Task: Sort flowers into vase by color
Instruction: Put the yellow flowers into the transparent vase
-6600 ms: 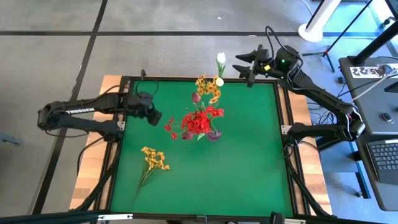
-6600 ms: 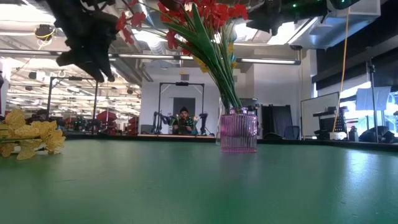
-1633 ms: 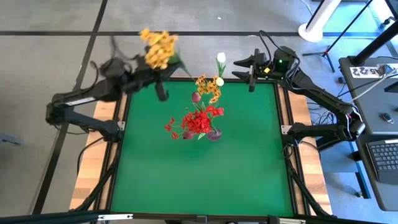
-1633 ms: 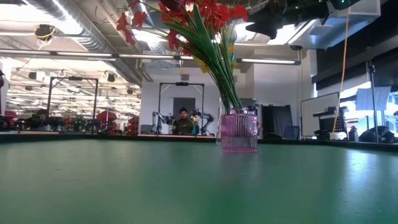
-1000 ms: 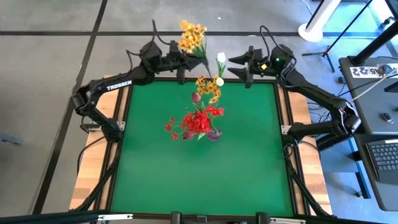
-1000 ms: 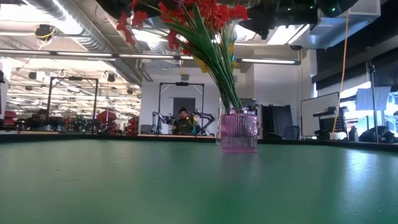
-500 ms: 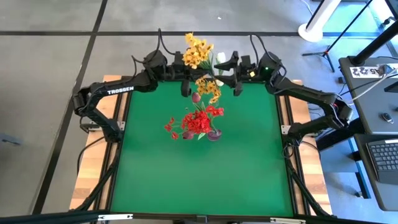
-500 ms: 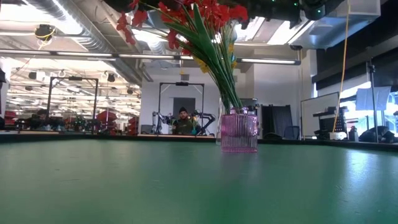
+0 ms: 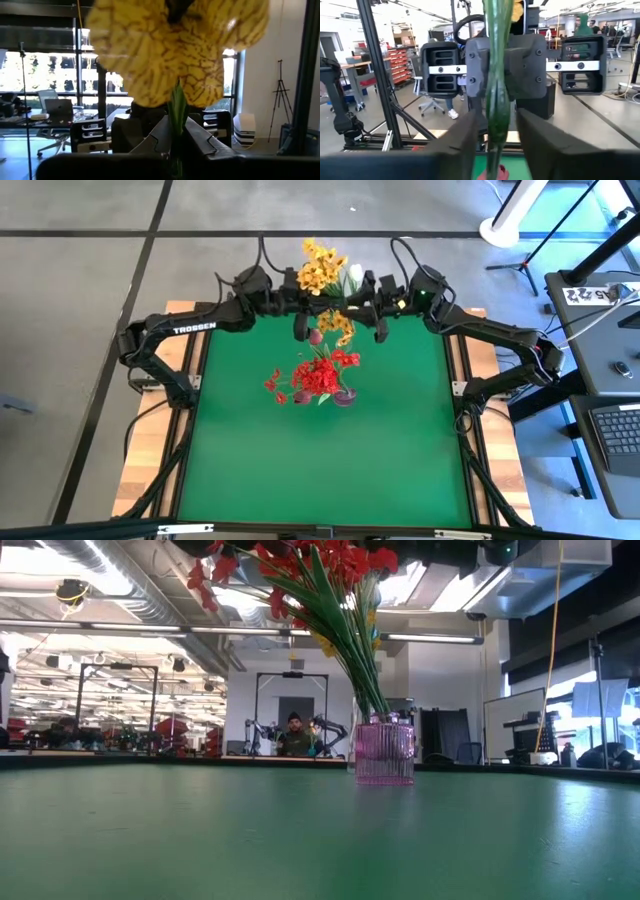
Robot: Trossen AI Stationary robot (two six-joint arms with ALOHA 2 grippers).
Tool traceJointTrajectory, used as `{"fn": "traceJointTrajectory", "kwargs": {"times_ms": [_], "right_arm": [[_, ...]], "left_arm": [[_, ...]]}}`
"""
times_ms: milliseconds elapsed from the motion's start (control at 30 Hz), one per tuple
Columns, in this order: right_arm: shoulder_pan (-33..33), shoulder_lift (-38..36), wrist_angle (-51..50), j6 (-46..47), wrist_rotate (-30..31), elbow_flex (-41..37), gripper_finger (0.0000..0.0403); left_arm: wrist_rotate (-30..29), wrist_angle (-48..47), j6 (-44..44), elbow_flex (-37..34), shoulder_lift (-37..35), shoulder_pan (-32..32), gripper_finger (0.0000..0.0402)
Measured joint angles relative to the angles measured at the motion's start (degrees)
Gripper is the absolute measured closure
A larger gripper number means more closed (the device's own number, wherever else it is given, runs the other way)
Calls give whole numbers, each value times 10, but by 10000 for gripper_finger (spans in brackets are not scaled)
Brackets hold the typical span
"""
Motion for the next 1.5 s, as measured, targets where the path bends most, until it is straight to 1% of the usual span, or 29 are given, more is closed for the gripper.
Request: {"fn": "traceJointTrajectory", "kwargs": {"times_ms": [133, 167, 200, 267, 333, 400, 500, 633, 733, 833, 933, 1067, 1200, 1300, 1400, 1500], "right_arm": [[-1, 0, 0, 1, 0, 0, 366], [-1, -1, 0, 1, 2, 0, 381], [-2, -2, -2, 1, 4, 0, 385], [-2, -6, -6, 2, 12, 0, 377], [-2, -15, -8, 1, 14, 0, 374], [-7, -27, -5, -2, 15, 0, 384], [-30, -56, 1, -9, 12, 0, 394], [-75, -98, -15, -12, 21, 1, 392], [-112, -131, -24, -18, 20, -9, 396], [-144, -149, -6, -13, 20, -45, 395], [-161, -149, 69, 8, 21, -105, 397], [-177, -124, 257, 72, 22, -202, 396], [-178, -74, 468, 132, 54, -286, 393], [-177, -27, 591, 163, 78, -319, 397], [-177, 22, 662, 187, 99, -328, 397], [-171, 69, 675, 195, 122, -326, 392]], "left_arm": [[-27, -7, -4, 0, -1, -5, 377], [-43, -15, -12, 0, -4, -5, 372], [-58, -31, -17, 0, -8, -6, 365], [-79, -66, -17, 0, -18, -6, 347], [-87, -104, -16, 0, -35, -4, 323], [-94, -139, -14, 0, -57, -4, 294], [-117, -185, 0, 0, -102, -3, 251], [-174, -257, 34, 0, -173, -4, 203], [-206, -326, 53, 0, -221, -4, 182], [-228, -397, 62, -1, -262, -4, 177], [-242, -411, 60, -45, -294, -4, 179], [-257, -392, 43, -137, -316, 4, 179], [-258, -315, 16, -229, -335, 22, 179], [-247, -268, -3, -279, -341, 35, 180], [-238, -226, -15, -311, -351, 41, 180], [-237, -212, -18, -327, -353, 44, 180]]}}
